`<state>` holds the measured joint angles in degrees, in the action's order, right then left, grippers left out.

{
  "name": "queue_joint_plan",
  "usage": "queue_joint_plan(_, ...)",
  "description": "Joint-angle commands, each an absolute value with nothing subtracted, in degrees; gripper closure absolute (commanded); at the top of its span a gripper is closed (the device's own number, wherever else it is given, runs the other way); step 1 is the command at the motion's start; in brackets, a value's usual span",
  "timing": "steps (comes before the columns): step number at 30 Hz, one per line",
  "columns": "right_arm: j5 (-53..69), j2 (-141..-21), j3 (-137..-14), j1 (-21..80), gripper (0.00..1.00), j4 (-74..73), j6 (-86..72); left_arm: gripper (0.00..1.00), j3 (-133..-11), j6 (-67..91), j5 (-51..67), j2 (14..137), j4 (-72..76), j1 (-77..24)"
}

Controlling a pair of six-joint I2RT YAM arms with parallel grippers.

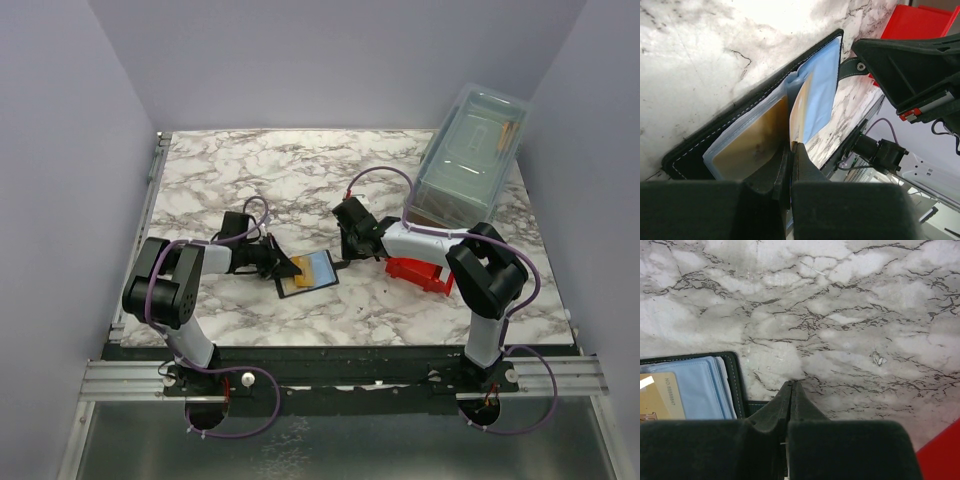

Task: Put the credit cards into the card holder
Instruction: Insert the credit card into the card holder.

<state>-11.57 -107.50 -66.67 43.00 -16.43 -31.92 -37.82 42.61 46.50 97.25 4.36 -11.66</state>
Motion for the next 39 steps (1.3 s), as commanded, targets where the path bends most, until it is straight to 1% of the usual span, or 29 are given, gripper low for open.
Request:
queue_joint_plan(1,-8.19,-108.46,-64.89,42.83,1.00,-16.77,-33.14,1.00,-34.30,46.44,41.37,96.37,10.50,-12.73)
queue_joint_plan(2,-7.85,-108.19,-64.81,42.88,0.98,-16.77,-33.28,1.00,-33.82,46.75,40.79,96.04,11.02,-12.86)
queue_joint_plan(4,-7.68,-107.73,-65.28,42.82,0.92,-17.81,-33.31,1.00,-33.19,47.01,39.95,95.63,11.58,-12.96)
queue_joint_plan(7,-8.85,-106.92,-67.18,42.88,0.79,-20.94,-32.49,1.00,-33.04,47.22,39.59,95.57,11.52,-12.98)
queue_joint_plan(10,-9.77,-105.31,-69.45,42.89,0.63,-24.07,-30.62,1.00,-32.86,47.53,39.27,95.82,11.47,-13.01)
queue_joint_plan(12,-9.97,-104.10,-71.18,42.84,0.56,-26.14,-29.57,1.00,-32.80,47.79,39.54,96.07,11.51,-13.06)
queue_joint_plan(15,-9.10,-102.33,-73.84,43.09,0.50,-28.51,-28.26,1.00,-32.73,47.95,39.04,96.25,11.01,-13.05)
queue_joint_plan(18,-7.23,-101.11,-76.28,44.34,0.46,-29.09,-28.00,0.92,-33.96,46.84,37.36,96.12,7.27,-13.09)
queue_joint_plan(21,-3.18,-101.67,-78.14,45.69,0.45,-27.80,-28.56,0.77,-35.25,45.72,34.64,94.95,3.05,-13.38)
queue_joint_plan(23,1.19,-102.05,-77.40,45.88,0.45,-24.64,-29.39,0.69,-35.86,45.02,33.07,93.89,0.57,-13.80)
queue_joint_plan(25,4.17,-102.36,-75.84,45.88,0.47,-21.44,-30.18,0.64,-36.39,44.34,31.73,92.84,-1.85,-14.47)
queue_joint_plan(28,6.01,-103.72,-74.70,45.88,0.57,-19.41,-31.52,0.61,-37.43,43.42,29.40,91.16,-4.92,-16.22)
queue_joint_plan(31,4.61,-104.81,-73.28,45.83,0.66,-18.87,-31.99,0.59,-38.72,42.56,26.08,90.49,-7.70,-18.45)
queue_joint_plan(34,2.65,-104.93,-71.39,45.79,0.68,-18.28,-32.34,0.59,-39.44,42.60,24.66,91.33,-8.74,-19.47)
queue_joint_plan(37,2.64,-105.56,-69.70,45.64,0.68,-17.09,-32.66,0.59,-40.20,43.34,23.36,93.05,-8.73,-21.27)
queue_joint_plan(39,3.30,-106.17,-68.49,45.05,0.70,-16.20,-33.21,0.59,-41.29,44.20,22.64,94.49,-8.66,-22.57)
